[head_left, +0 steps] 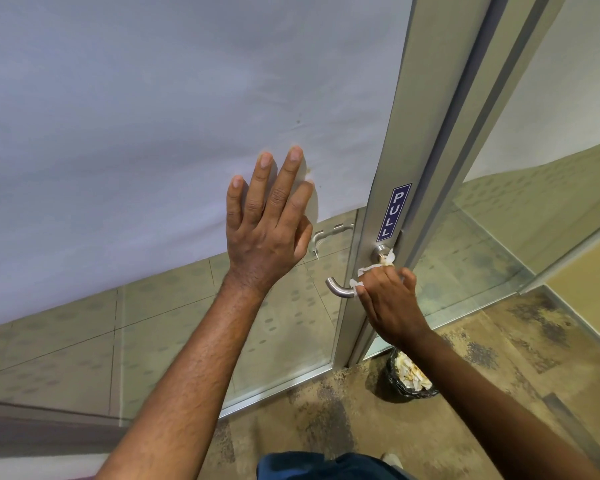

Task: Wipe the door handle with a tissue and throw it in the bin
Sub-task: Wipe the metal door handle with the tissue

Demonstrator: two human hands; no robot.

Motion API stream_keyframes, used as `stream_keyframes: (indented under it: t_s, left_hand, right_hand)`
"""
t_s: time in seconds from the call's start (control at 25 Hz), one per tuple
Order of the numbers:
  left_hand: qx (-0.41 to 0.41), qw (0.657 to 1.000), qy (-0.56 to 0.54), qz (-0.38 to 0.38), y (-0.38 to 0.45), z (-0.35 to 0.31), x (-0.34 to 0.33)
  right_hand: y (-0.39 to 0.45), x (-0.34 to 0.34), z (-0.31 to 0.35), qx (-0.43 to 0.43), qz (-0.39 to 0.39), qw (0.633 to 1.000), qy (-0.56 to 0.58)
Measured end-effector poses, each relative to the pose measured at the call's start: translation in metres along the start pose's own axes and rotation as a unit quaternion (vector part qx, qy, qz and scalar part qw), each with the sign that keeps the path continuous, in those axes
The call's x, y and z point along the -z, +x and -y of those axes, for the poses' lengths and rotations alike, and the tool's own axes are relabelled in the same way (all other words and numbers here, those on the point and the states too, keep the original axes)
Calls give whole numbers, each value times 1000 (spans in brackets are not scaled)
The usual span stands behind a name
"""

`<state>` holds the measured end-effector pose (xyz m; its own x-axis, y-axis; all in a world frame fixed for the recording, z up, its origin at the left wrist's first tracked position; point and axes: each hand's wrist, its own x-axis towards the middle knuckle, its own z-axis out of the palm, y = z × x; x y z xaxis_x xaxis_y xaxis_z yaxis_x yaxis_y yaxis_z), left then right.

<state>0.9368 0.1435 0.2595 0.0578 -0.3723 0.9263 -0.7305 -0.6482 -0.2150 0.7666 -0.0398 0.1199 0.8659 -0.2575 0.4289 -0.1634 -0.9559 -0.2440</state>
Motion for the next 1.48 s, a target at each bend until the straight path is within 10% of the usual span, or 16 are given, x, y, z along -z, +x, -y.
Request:
stream_keyframes:
  t_s: [0.56,0.88,1.2,1.48]
  left_hand:
    - [5,1000,-7,15,-3,2,-2]
    - [3,1000,-4,20,0,2,2]
    - [19,999,-2,40,2,-1,7]
    - [57,996,-6,63,4,-11,16]
  right_hand:
    - [20,-8,98,-76,28,984,-160]
    - [40,-2,109,-95,201,952,-208]
    - [38,5,63,149,135,968,-153]
    - [8,7,17,166,-14,977,-130]
